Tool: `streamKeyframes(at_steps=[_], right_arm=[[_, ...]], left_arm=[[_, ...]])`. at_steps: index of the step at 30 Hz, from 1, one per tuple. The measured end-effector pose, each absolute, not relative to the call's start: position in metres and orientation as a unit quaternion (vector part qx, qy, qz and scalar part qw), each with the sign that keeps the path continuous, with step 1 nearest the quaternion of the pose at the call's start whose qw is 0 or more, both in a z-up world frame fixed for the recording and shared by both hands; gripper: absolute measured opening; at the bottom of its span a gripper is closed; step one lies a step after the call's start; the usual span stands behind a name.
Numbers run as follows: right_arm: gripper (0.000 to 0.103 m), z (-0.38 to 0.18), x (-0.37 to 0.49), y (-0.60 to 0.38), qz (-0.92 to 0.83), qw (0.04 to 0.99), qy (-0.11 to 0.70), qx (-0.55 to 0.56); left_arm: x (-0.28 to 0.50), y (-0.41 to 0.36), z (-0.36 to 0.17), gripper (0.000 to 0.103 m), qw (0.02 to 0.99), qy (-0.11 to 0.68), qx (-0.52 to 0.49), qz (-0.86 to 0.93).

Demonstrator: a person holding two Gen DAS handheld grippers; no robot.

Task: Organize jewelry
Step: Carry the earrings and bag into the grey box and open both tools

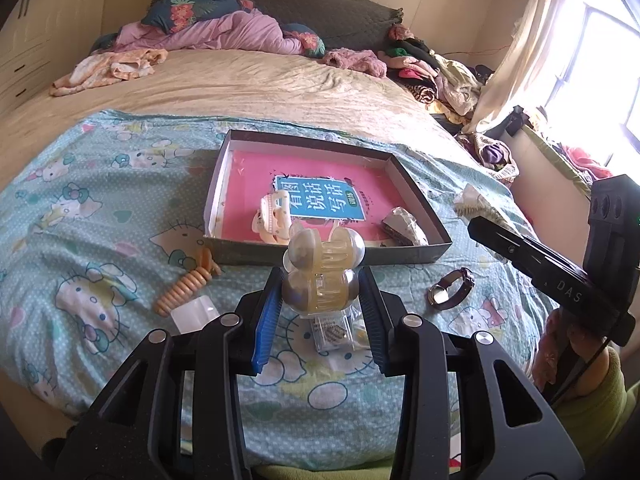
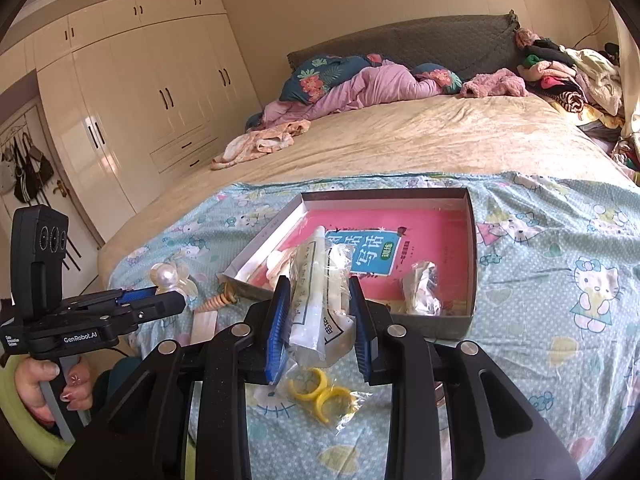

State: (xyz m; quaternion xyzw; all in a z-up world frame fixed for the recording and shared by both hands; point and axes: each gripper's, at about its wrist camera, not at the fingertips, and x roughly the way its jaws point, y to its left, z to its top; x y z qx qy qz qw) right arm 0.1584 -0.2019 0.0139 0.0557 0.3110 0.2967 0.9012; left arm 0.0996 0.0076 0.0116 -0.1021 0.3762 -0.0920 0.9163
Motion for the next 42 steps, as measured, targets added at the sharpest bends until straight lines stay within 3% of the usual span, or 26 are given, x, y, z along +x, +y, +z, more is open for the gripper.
streamKeyframes(at_steps=[19, 42], right_arm=[[0.028, 0.029, 0.195, -0.218, 0.269, 0.915, 0.294, 0.058], [0.028, -0.009, 0.249, -0.238, 0.206, 0.917, 0.336, 0.055]], left_arm=[[0.145, -0.009, 0.015, 0.030, 0.916, 0.379, -0.084, -0.101], [0.202, -0.041, -0.012, 0.030, 0.900, 0.417, -0.062, -0.113]])
